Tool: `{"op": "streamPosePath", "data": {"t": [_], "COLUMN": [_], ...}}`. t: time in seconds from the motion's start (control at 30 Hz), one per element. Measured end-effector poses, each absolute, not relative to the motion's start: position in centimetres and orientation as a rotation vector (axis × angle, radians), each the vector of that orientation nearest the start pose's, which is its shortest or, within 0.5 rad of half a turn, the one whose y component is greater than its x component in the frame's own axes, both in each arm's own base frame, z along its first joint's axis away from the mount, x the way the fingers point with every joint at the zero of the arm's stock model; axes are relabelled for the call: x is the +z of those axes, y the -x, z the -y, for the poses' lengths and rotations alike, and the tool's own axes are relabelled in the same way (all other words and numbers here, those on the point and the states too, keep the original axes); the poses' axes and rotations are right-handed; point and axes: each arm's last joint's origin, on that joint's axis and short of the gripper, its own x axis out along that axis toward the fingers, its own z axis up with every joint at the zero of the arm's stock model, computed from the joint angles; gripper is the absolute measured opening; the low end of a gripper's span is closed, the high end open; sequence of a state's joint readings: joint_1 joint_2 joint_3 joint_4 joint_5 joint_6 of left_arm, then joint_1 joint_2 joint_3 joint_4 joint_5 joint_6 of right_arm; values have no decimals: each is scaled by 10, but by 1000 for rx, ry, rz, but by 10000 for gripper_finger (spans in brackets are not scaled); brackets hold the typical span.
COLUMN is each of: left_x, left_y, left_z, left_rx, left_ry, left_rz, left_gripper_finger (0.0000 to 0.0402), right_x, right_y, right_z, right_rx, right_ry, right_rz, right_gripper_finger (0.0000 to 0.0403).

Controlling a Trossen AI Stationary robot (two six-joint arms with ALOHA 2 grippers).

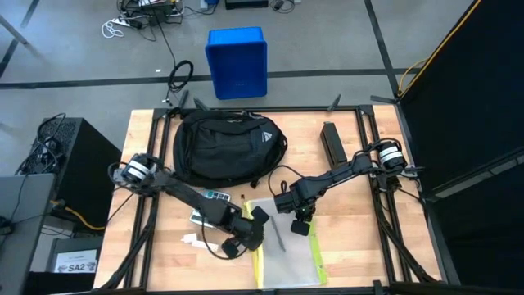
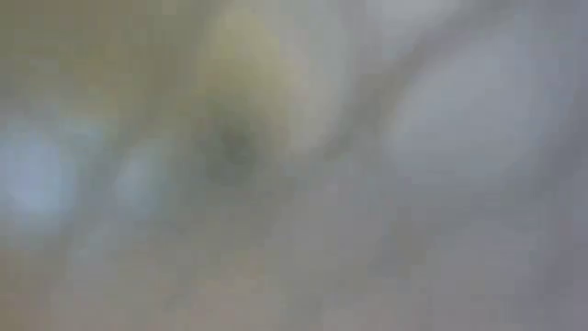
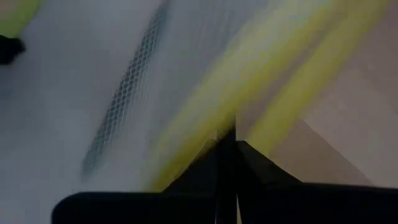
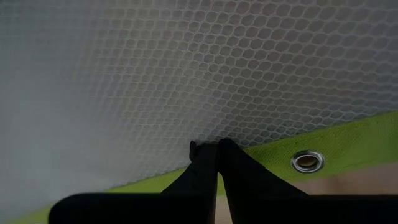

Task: Unpack backpack
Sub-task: Remove the bottom black pen from the yellow zip bag

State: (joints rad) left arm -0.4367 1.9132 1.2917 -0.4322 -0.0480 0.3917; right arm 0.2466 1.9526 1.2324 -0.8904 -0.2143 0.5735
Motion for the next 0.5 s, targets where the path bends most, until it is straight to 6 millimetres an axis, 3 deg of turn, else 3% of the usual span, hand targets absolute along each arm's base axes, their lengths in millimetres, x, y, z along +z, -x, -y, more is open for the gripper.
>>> {"op": "streamPosePath", "data": {"t": [0.33, 0.5], "left_x": [224, 250], "left_y": [-328, -301], "left_z": [196, 189], "left_rx": [-445, -262], "left_ry": [-724, -782], "left_rz": [-1205, -1312], "left_gripper_finger": [0, 0], "right_x": [136, 136], "right_y": [-326, -326], "right_z": [-88, -89], "right_rx": [-121, -117], "right_ry": [-404, -405], "right_rz": [-1676, -1670], "right_gripper_finger": [0, 0]}}
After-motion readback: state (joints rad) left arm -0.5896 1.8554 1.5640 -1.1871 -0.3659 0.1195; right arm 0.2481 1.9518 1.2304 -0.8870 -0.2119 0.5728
